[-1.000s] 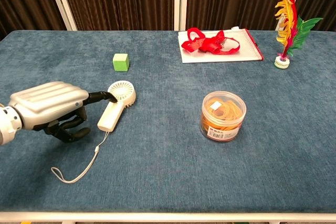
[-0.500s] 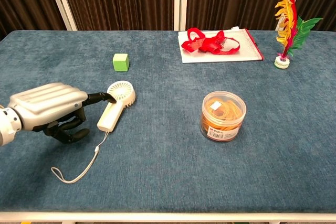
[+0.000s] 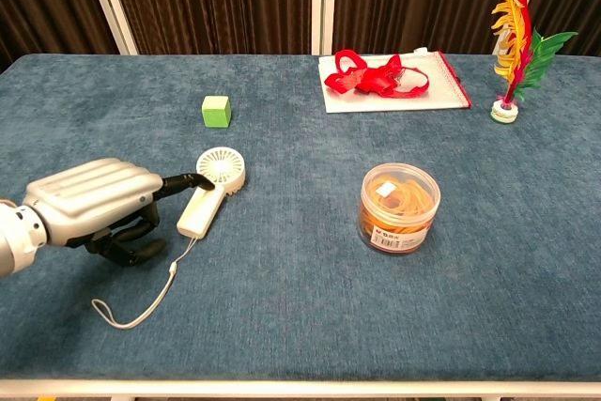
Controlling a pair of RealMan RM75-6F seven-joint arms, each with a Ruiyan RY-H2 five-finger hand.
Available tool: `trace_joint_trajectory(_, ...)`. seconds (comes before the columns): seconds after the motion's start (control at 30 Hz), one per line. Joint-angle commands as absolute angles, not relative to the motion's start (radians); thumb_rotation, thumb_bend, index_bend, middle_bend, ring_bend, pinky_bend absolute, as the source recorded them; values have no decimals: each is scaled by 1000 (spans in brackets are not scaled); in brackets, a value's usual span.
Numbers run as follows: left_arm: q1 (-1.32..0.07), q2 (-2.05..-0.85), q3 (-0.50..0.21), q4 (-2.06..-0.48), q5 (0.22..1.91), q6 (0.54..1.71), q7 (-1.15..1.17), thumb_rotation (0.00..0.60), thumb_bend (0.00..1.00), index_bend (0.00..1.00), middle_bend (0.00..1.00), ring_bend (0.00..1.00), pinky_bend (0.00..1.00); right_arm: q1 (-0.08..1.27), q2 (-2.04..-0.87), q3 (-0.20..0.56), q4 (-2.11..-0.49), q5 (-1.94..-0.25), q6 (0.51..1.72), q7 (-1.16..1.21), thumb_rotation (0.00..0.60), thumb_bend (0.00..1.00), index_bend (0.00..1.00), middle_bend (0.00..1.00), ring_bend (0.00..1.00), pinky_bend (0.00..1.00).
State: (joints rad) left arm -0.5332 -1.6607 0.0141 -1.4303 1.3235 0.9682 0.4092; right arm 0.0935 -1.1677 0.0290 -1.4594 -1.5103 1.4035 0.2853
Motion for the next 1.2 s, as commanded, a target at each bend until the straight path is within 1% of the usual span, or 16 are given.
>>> trace_joint_trajectory(0.03,-533,-1659,13,-1431,1325,973,407,600,446,131,878,881,867,94,-1168,30,-1459,-1510,1404,286,600,328,0,0,0,0)
trace_joint_trajectory(0.2,-538,-1632,0,-1467,1343,998,410,600,447,132,878,880,867,92,-1165,31,-1463,-1513,1411,287,600,328,0,0,0,0)
trace_joint_trajectory(0.5,-529,-1508,-34,-1622,1380,1087,422,600,447,132,878,880,864,89,-1160,31,-1469,-1519,1421,293,600,328,0,0,0,0)
trace_joint_trajectory(0.6,-497,-1463,-30,-1646,1388,1141,408,600,447,132,871,876,863,90,-1159,30,-1475,-1527,1425,289,600,328,0,0,0,0)
trace_joint_trajectory(0.67,-461,-1437,-24,-1637,1385,1194,398,600,447,132,854,861,844,91,-1156,29,-1480,-1532,1428,281,600,328,0,0,0,0)
trace_joint_trajectory(0.73,-414,-1424,-19,-1610,1386,1273,413,600,442,132,808,800,753,91,-1152,30,-1487,-1532,1430,274,600,328,0,0,0,0)
trace_joint_trajectory(0.77,-394,-1421,-17,-1599,1388,1304,408,600,435,132,767,741,688,92,-1151,31,-1491,-1531,1430,269,600,328,0,0,0,0)
trace_joint_trajectory(0.8,-370,-1412,-13,-1592,1382,1330,384,600,424,133,698,653,618,91,-1150,33,-1496,-1530,1432,264,600,328,0,0,0,0)
trace_joint_trajectory(0.83,-355,-1401,-9,-1591,1374,1337,359,600,417,133,646,592,584,91,-1150,35,-1499,-1529,1435,260,600,328,0,0,0,0)
trace_joint_trajectory(0.87,-343,-1386,-6,-1592,1365,1339,334,600,405,132,547,488,531,90,-1151,35,-1501,-1528,1437,255,600,328,0,0,0,0)
trace_joint_trajectory(0.93,-315,-1356,-3,-1584,1358,1360,287,600,362,132,317,248,386,88,-1150,35,-1507,-1526,1437,248,600,328,0,0,0,0)
trace_joint_trajectory(1.0,-288,-1345,-10,-1561,1361,1404,262,600,304,132,179,98,259,86,-1151,35,-1510,-1522,1439,243,600,328,0,0,0,0)
trace_joint_trajectory(1.03,-271,-1344,-17,-1541,1361,1433,240,600,272,132,143,58,207,84,-1153,36,-1511,-1519,1441,241,600,328,0,0,0,0)
trace_joint_trajectory(1.1,-248,-1342,-28,-1509,1352,1463,207,600,217,132,114,28,143,81,-1157,37,-1509,-1515,1444,241,600,328,0,0,0,0)
trace_joint_trajectory(1.2,-222,-1318,-39,-1486,1327,1466,146,600,162,132,109,25,119,77,-1166,38,-1506,-1503,1442,237,600,327,0,0,0,0)
